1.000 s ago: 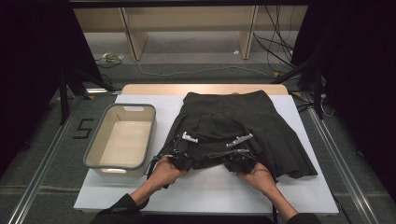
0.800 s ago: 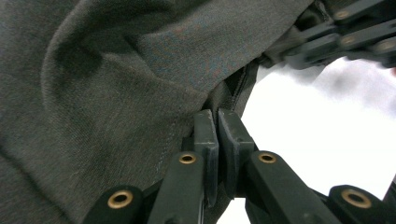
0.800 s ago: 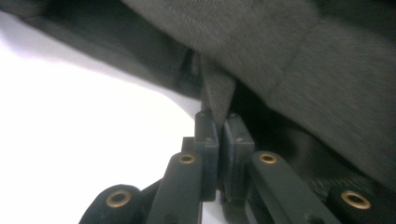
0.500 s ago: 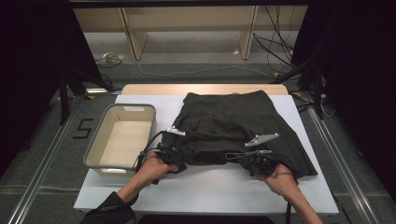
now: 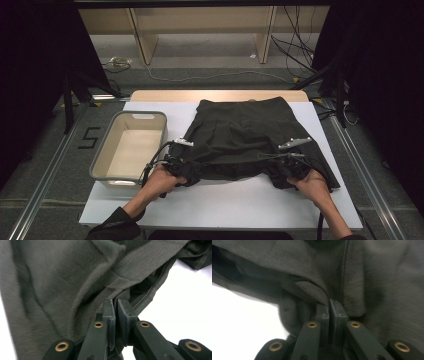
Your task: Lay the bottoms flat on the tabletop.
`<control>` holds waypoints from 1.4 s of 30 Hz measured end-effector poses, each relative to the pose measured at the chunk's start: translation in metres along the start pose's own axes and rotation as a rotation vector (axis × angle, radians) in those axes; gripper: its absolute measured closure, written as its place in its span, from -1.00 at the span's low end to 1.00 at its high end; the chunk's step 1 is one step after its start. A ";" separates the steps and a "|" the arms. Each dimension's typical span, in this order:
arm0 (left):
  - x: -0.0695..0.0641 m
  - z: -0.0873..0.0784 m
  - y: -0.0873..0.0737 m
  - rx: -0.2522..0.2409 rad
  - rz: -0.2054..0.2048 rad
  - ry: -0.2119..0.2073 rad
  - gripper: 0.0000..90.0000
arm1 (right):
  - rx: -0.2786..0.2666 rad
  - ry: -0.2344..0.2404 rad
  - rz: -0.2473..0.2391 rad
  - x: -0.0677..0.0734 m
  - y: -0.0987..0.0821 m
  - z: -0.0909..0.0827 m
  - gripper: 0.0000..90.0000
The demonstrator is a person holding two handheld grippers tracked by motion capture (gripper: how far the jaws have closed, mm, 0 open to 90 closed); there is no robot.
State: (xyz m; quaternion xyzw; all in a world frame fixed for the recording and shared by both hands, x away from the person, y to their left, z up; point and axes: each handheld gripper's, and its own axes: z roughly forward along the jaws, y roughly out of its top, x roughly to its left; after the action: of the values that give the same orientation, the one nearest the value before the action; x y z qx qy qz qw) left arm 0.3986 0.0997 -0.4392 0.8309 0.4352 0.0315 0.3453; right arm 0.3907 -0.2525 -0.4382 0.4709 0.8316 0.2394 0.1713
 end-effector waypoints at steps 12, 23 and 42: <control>-0.008 0.007 -0.004 0.031 0.045 -0.018 0.67 | -0.045 0.067 0.030 0.014 0.004 -0.019 0.21; -0.010 0.005 -0.003 0.042 0.060 -0.021 0.83 | -0.063 0.230 0.007 0.058 0.017 -0.014 0.20; -0.012 0.004 -0.001 0.041 0.027 -0.049 0.82 | 0.089 0.128 -0.086 0.087 0.029 0.052 0.25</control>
State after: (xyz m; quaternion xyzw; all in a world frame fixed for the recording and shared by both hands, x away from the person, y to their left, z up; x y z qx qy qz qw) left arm 0.3916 0.0894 -0.4399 0.8441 0.4161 0.0067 0.3382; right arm 0.3946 -0.1520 -0.4702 0.4258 0.8701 0.2242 0.1070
